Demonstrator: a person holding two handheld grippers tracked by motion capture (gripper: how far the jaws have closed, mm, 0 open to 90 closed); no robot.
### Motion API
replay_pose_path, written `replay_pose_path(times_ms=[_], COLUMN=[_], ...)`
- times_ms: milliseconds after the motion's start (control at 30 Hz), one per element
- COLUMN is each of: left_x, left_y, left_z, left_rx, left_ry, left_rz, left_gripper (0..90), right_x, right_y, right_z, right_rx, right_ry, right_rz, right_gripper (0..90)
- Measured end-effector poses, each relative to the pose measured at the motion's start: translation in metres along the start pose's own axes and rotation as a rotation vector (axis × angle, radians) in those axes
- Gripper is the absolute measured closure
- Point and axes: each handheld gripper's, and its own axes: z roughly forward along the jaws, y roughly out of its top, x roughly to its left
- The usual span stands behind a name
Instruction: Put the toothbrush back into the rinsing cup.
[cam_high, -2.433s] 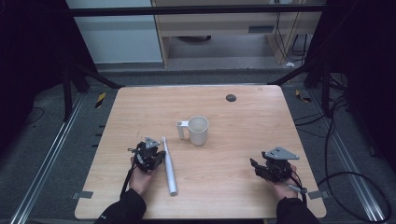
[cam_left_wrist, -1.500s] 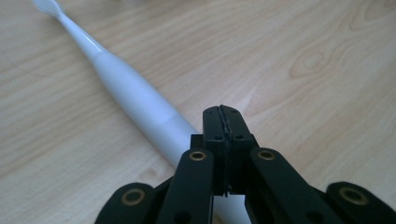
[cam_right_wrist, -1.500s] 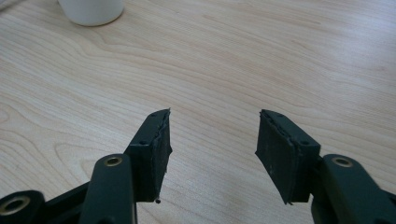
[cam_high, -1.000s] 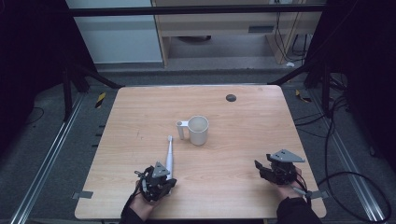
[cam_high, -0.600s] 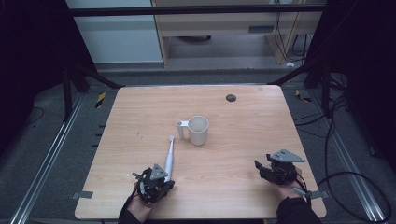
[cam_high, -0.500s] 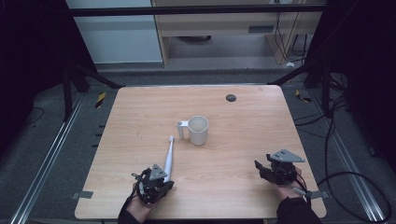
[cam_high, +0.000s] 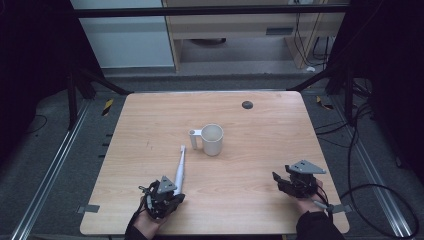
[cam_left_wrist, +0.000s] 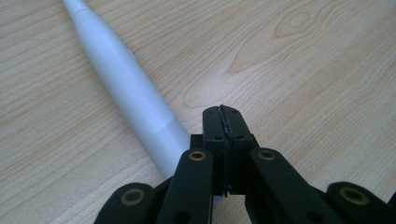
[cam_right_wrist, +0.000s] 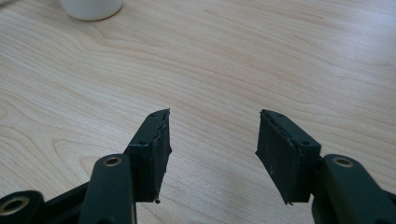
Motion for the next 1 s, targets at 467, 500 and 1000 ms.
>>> replay_pose_path(times_ms=[467, 500, 1000], left_x=[0.006, 0.007, 0.021], left_y=[-0.005, -0.006, 0.004], left_z=[-0.004, -0.004, -0.023], left_rx=[0.013, 0.015, -0.067], left_ry=[0.003, 0.005, 0.045], left_rz=[-0.022, -0.027, -0.074], left_gripper=[88.3, 88.2, 81.7], right_x=[0.000, 0.000, 0.000], right_y=[0.000, 0.000, 0.000], right_z=[0.000, 0.000, 0.001], right_rx=[0.005, 0.005, 0.004], right_ry=[0.001, 0.001, -0.001], right_rz=[0.005, 0.004, -0.003], right_gripper=[44.2, 44.2, 43.9])
